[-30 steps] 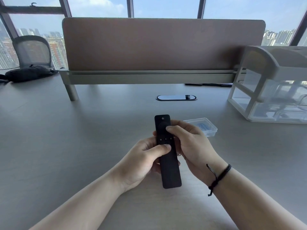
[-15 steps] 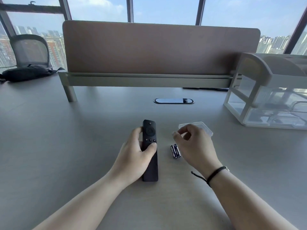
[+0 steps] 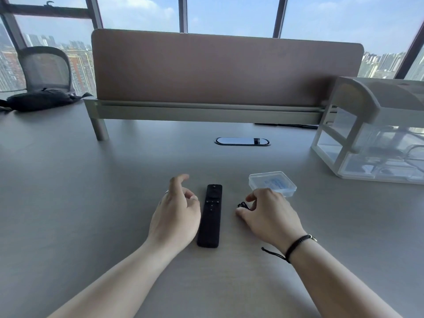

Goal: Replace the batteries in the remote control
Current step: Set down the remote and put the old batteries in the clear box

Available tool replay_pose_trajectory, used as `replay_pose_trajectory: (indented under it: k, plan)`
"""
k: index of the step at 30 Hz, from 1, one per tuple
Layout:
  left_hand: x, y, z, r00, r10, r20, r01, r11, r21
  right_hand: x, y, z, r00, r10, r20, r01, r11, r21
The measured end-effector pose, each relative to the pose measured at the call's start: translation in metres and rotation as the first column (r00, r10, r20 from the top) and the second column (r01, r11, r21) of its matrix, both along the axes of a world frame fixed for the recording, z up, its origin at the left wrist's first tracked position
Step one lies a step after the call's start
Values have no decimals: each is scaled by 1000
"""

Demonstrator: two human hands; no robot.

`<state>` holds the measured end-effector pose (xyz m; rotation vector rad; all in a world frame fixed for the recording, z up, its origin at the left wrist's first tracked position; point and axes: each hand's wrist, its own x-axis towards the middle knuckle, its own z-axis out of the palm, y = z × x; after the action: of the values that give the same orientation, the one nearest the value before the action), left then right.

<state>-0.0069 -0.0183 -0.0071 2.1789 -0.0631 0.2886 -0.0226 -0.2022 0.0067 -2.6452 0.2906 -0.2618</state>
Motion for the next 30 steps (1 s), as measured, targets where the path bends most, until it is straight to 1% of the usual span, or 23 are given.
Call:
replay_pose_trajectory:
  k: [3, 6, 11, 16, 18, 19, 21, 22, 23, 24, 25, 27, 28, 30]
  plan:
    - [0, 0, 2, 1000, 20, 2, -20, 998, -52, 4, -3, -2, 999, 18, -38, -15, 995, 96]
    - [1, 0, 1, 1000, 14, 26, -12, 996, -83, 7, -6, -3, 996, 42, -73, -33, 993, 117]
    - [-1, -3, 0, 995, -40, 88, 43, 999, -25, 9, -9, -4, 995, 68, -68, -58, 990, 131]
    - [-2, -4, 0, 986, -116, 123, 119, 993, -16, 4, -3, 0, 991, 131, 2, -131, 985, 111]
    - [-2, -4, -1, 977, -160, 142, 165, 986, -24, 2, -1, 4, 987, 147, 70, -156, 975, 155]
    - [-2, -4, -1, 972, -182, 147, 190, 981, -42, 2, 1, 7, 981, 156, 116, -178, 961, 210]
    - [-4, -4, 1, 959, -243, 144, 258, 961, -96, -1, 6, 13, 962, 185, 202, -248, 900, 359]
    - [-5, -5, 3, 948, -289, 136, 306, 943, -131, -4, 11, 15, 947, 216, 236, -299, 860, 414]
    - [-6, -6, 5, 934, -334, 127, 353, 919, -176, -6, 16, 15, 930, 250, 271, -350, 831, 433]
    - [-7, -7, 6, 925, -359, 122, 378, 897, -228, -9, 22, 13, 911, 271, 311, -388, 821, 418]
    - [-7, -8, 6, 926, -358, 123, 378, 880, -286, -10, 27, 8, 894, 268, 358, -402, 832, 382]
    - [-8, -11, 6, 936, -333, 115, 349, 831, -433, -9, 35, -1, 865, 206, 457, -380, 864, 331]
    - [-9, -13, 6, 935, -341, 97, 339, 778, -530, -8, 38, -5, 846, 183, 501, -379, 867, 324]
    - [-12, -18, 7, 922, -384, 51, 304, 637, -708, -6, 40, -9, 808, 178, 562, -399, 867, 298]
